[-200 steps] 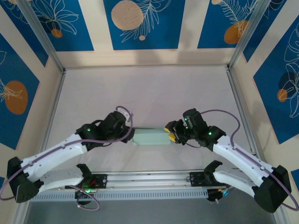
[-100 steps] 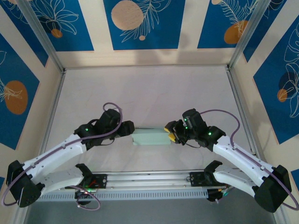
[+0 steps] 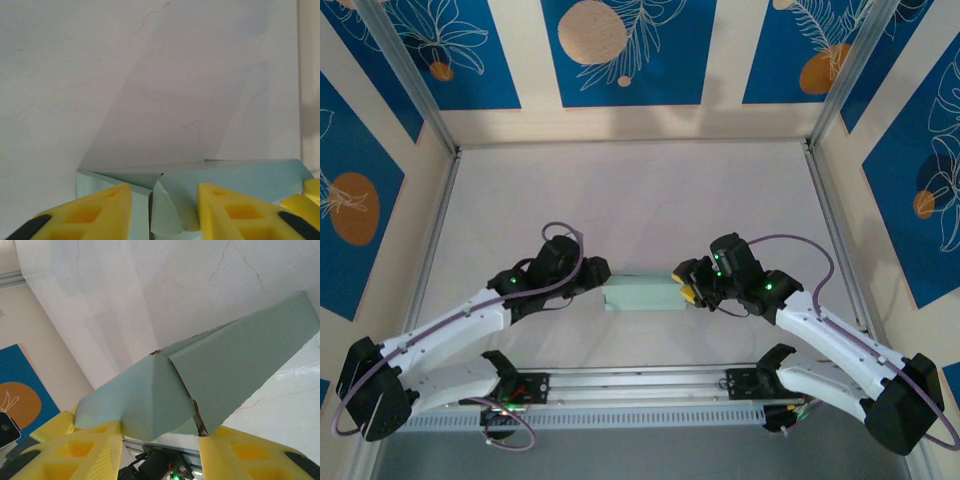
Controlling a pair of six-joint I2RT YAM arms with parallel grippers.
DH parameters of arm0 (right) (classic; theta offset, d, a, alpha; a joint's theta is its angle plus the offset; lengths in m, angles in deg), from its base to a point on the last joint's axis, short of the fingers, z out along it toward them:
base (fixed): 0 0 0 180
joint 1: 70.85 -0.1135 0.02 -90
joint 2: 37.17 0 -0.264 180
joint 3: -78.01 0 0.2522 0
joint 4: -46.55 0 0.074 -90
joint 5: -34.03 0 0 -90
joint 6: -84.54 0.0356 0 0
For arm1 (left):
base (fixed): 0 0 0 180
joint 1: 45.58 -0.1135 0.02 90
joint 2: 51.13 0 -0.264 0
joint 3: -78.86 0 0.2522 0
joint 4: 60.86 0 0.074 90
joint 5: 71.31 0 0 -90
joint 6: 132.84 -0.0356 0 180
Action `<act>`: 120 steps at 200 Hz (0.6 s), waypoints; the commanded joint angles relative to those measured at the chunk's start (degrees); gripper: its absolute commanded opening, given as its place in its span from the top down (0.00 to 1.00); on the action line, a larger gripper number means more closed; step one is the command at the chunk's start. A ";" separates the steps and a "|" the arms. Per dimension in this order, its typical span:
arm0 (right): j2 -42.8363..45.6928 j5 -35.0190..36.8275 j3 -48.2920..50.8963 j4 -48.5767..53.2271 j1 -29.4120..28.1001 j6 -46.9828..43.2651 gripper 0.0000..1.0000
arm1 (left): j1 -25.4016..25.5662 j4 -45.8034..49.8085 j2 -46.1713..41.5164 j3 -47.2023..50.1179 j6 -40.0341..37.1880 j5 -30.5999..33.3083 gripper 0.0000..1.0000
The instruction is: Fold the paper box
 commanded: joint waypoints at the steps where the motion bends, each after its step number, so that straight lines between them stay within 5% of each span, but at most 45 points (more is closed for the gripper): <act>1: -0.31 2.31 1.21 4.92 -0.43 0.09 0.55 | -0.37 1.82 -0.80 3.73 1.08 -1.08 0.67; 120: -0.63 4.62 -0.60 7.60 -2.42 -1.38 0.54 | 0.33 3.73 -5.95 11.60 2.18 -1.81 0.76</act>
